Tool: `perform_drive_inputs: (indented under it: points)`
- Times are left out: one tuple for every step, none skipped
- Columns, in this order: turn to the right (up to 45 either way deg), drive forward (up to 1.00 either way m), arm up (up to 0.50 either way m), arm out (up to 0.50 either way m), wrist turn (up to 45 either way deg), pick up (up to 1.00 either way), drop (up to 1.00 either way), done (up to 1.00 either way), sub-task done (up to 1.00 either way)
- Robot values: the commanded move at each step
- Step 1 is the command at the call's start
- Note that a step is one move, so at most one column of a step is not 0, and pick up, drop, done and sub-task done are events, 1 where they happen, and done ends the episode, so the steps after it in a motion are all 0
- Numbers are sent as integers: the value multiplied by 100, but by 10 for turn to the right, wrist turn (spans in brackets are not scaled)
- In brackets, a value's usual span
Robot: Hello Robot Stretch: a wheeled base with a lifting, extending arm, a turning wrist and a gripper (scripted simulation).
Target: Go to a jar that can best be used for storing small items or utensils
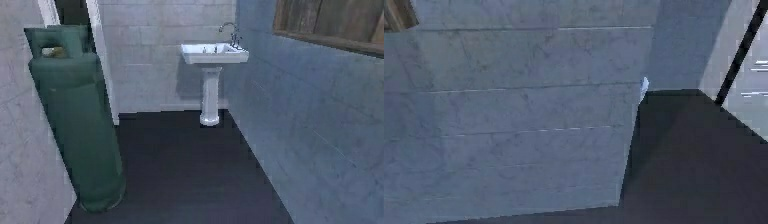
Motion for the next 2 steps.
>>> perform_drive_inputs:
  points:
    - [0,100,0,0,0,0,0,0,0]
    - [0,65,0,0,0,0,0,0,0]
